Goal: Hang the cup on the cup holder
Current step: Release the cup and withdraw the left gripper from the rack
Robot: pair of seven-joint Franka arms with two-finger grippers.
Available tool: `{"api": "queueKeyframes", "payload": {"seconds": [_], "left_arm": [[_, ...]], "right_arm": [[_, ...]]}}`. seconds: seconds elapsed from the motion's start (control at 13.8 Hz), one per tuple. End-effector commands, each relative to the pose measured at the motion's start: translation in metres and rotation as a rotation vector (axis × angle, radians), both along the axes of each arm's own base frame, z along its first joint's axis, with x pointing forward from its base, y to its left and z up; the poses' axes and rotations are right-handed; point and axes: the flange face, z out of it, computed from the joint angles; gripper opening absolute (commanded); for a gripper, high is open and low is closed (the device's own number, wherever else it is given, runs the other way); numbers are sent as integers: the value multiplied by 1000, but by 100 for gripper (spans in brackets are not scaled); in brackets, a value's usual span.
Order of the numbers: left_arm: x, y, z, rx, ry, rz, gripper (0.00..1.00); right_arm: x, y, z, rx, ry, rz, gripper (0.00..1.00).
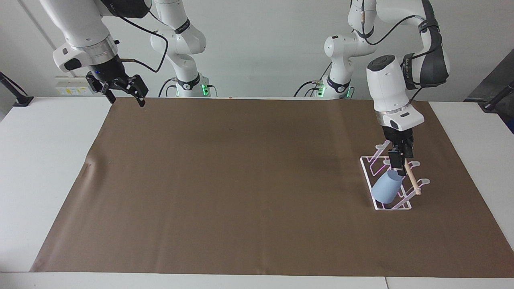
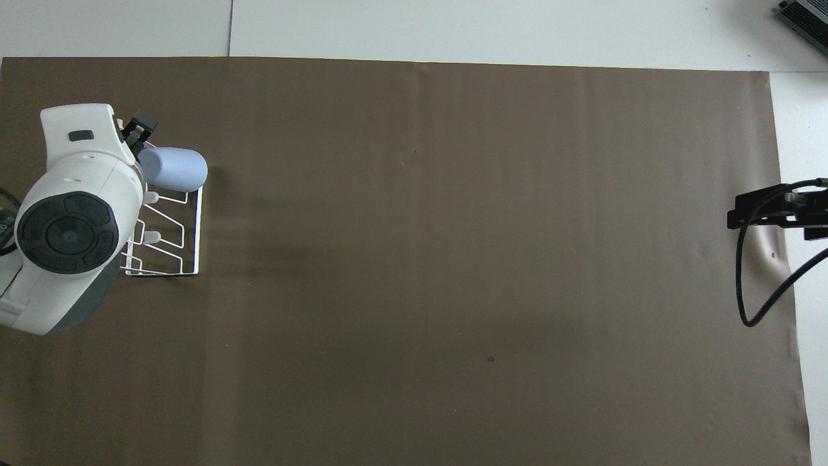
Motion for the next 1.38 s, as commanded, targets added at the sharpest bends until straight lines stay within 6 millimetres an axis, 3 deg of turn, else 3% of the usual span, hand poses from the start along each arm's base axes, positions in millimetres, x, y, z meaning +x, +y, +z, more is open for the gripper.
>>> {"api": "queueKeyframes", "payload": {"seconds": [0.0,0.14,0.29,0.51,0.94,1.16,1.3], "left_arm": [[-3,-3,27,-37,21,-22,100],[0,0,48,-61,58,-25,100],[4,4,70,-89,107,-76,100],[5,13,89,-68,222,-252,100],[0,34,122,49,489,-709,100],[-5,51,135,13,549,-835,100],[-10,51,145,-27,576,-872,100]], "right_arm": [[-3,-1,2,-7,-16,23,100],[-3,3,5,-7,-16,28,100],[-6,5,21,-7,-19,31,100],[-9,2,26,-6,-7,28,100],[-8,-10,12,-21,30,34,100],[-6,-11,8,-21,37,33,100],[-3,-10,7,-21,33,34,100]]}}
